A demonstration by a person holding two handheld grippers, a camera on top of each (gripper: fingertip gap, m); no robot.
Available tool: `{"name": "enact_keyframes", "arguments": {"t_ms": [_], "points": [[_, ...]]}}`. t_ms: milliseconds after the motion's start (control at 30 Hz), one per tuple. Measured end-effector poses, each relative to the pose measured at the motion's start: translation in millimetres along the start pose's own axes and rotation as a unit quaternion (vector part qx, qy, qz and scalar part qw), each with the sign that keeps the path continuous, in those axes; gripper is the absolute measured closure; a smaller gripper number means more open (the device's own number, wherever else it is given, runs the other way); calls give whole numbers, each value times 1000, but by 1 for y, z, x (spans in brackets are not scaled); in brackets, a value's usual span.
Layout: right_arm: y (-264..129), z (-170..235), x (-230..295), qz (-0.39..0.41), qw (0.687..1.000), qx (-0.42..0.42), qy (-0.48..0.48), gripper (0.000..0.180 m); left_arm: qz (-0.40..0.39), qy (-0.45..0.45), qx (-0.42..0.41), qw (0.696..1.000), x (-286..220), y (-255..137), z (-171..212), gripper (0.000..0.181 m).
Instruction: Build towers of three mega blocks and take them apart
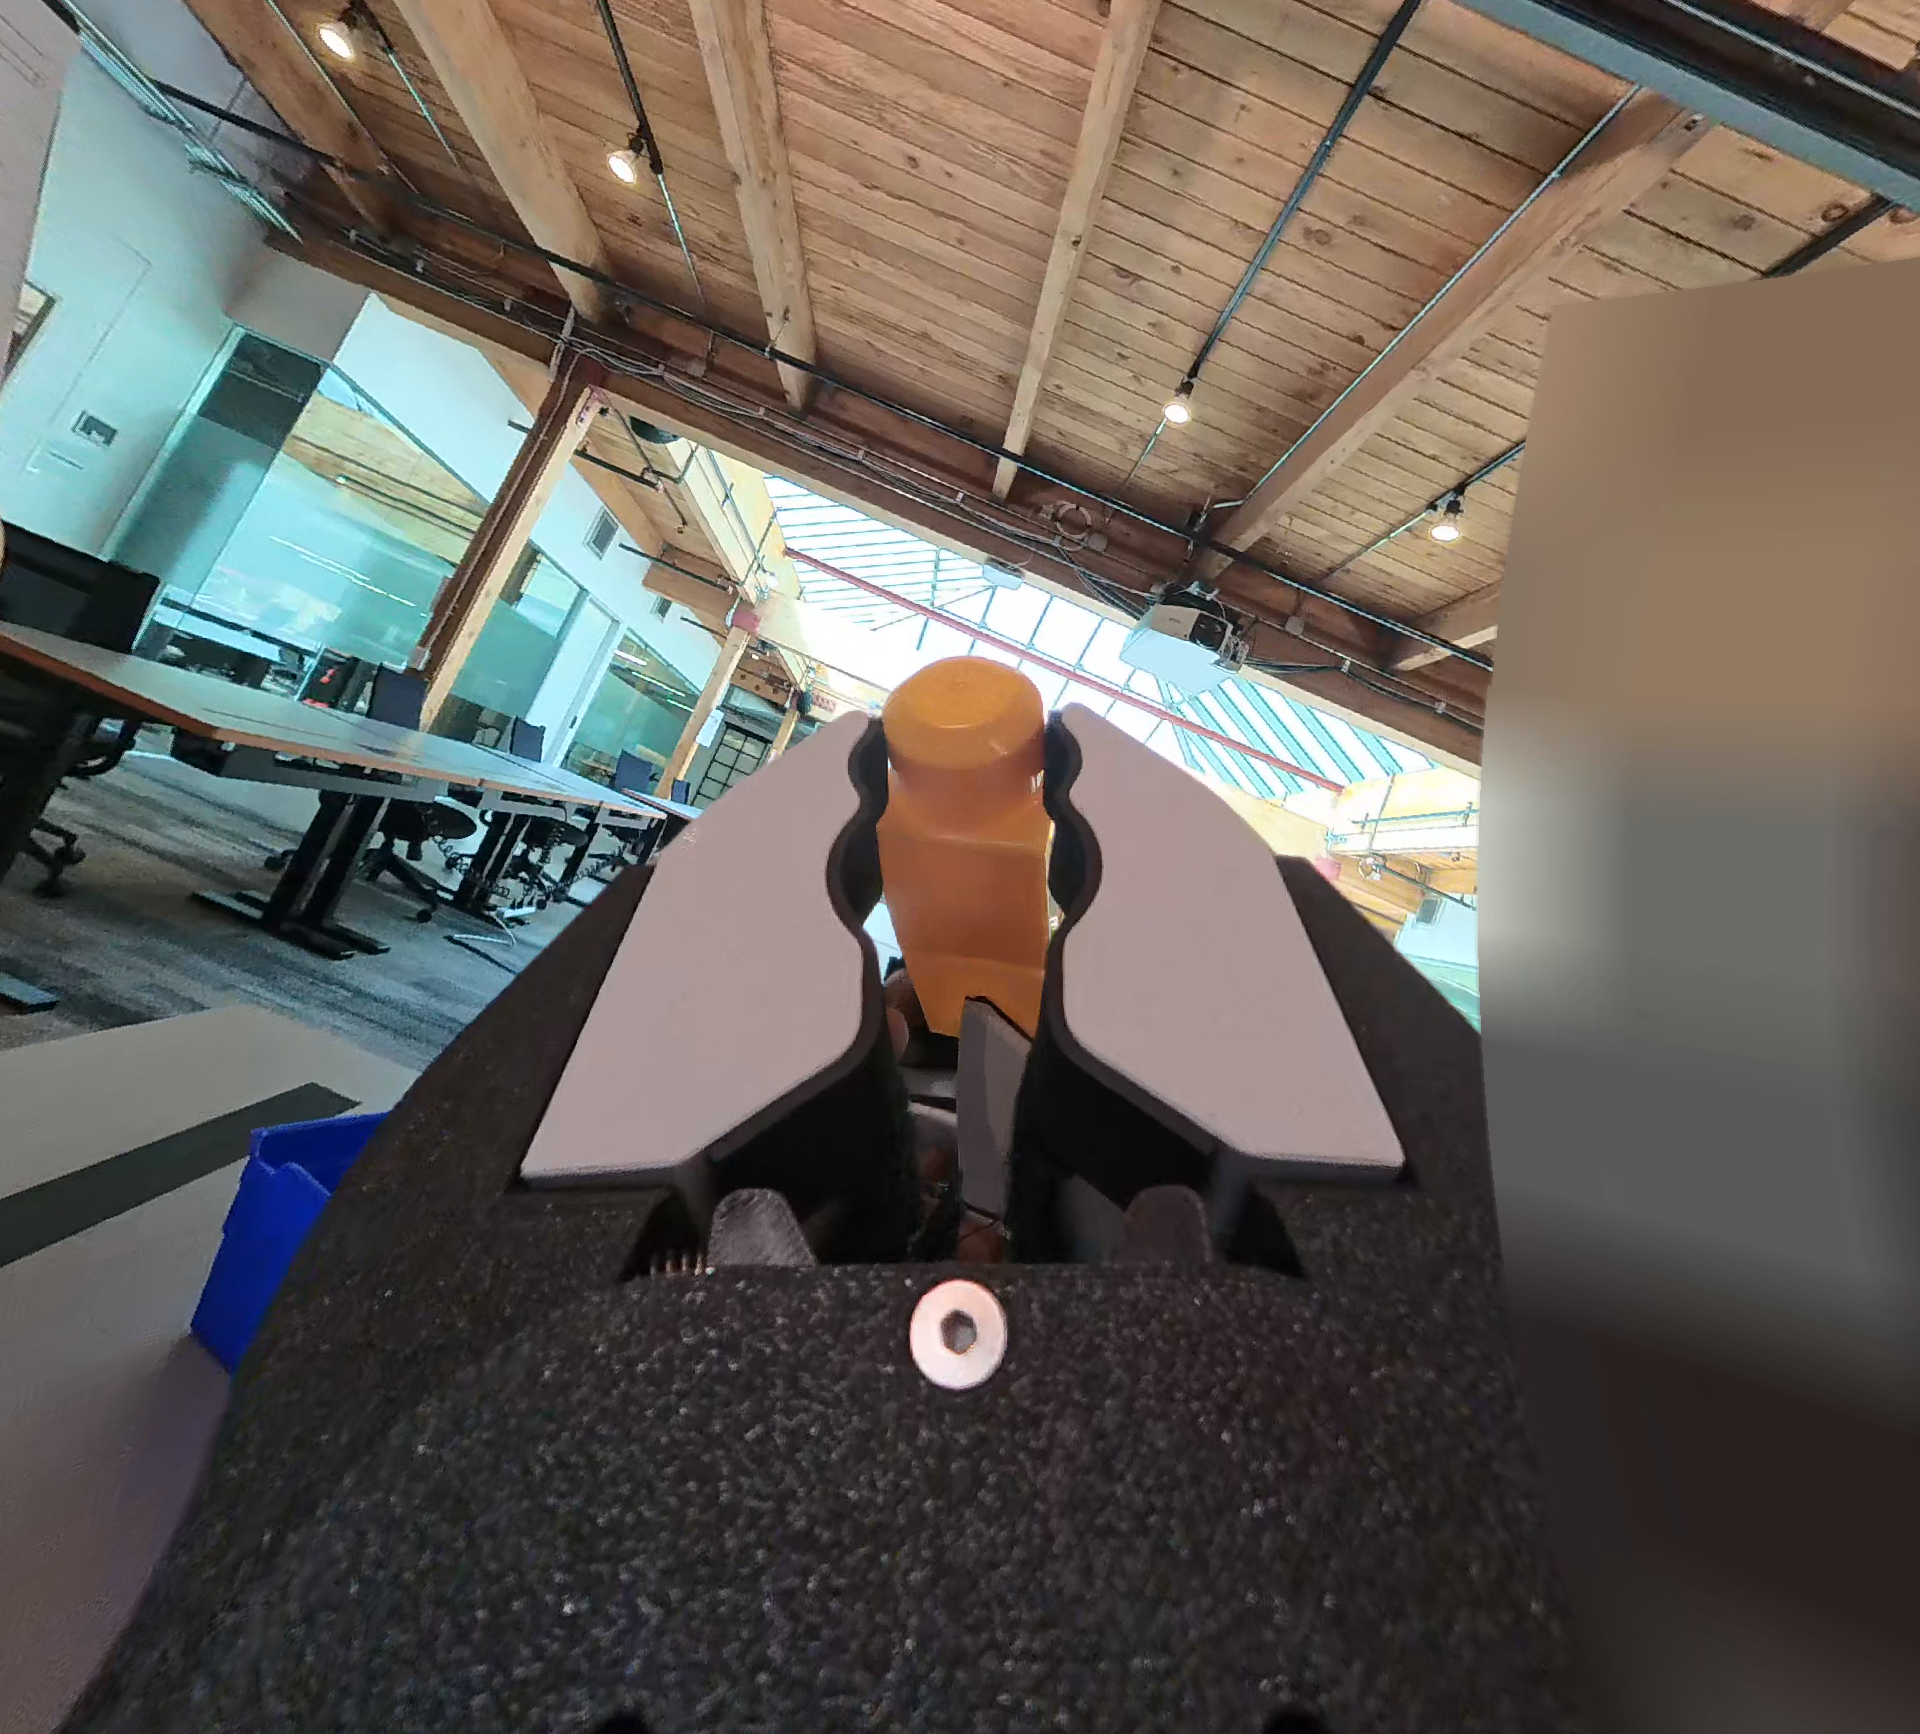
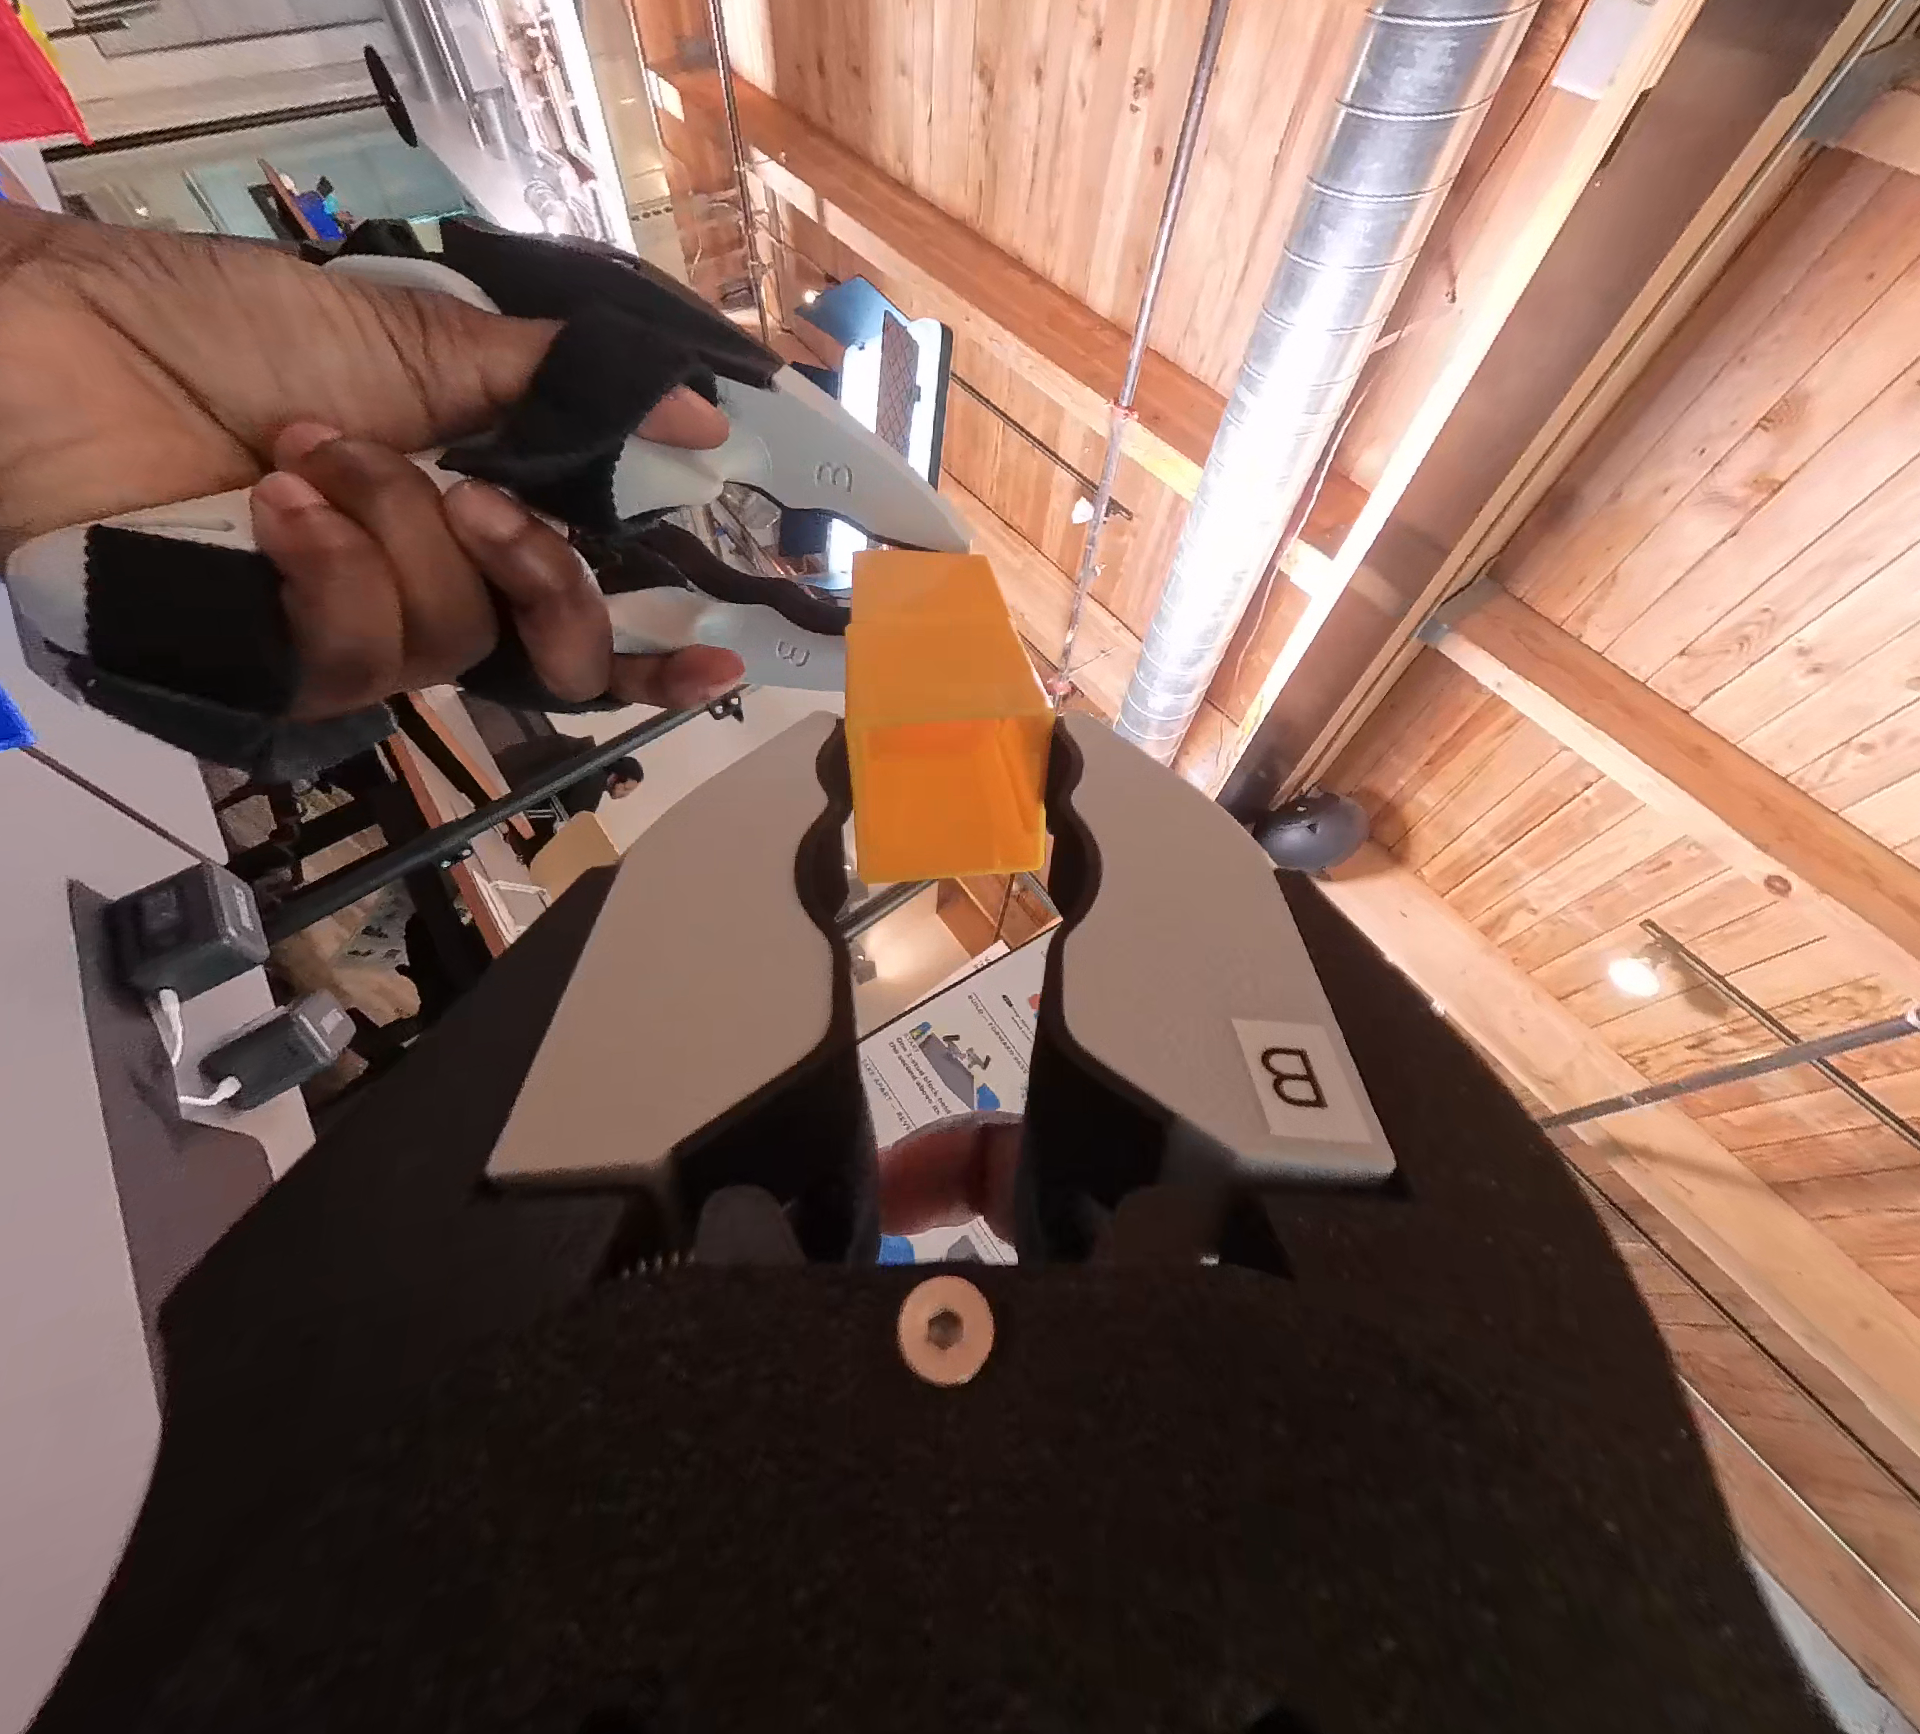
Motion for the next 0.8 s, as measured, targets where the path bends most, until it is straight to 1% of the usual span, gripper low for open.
{"name": "enact_keyframes", "arguments": {"t_ms": [267,467,800], "points": [[-1,-2,-1,-4,1000,-24,15,144,8,-6,4,1000,1,3,3,151],[2,-1,0,5,996,-49,76,144,15,5,-9,1000,-2,3,3,152],[2,1,-2,7,987,-78,137,144,13,29,-16,999,-7,2,2,152]]}}
Point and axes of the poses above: each gripper's, where its closed fingertips meet, y out along the fingers, z out of its underside, x = y × z across the jaws, the point moved 10 cm from there along -y, back along the fingers, and after that the axes turned 10 degrees about -z, right-handed, at the moved point
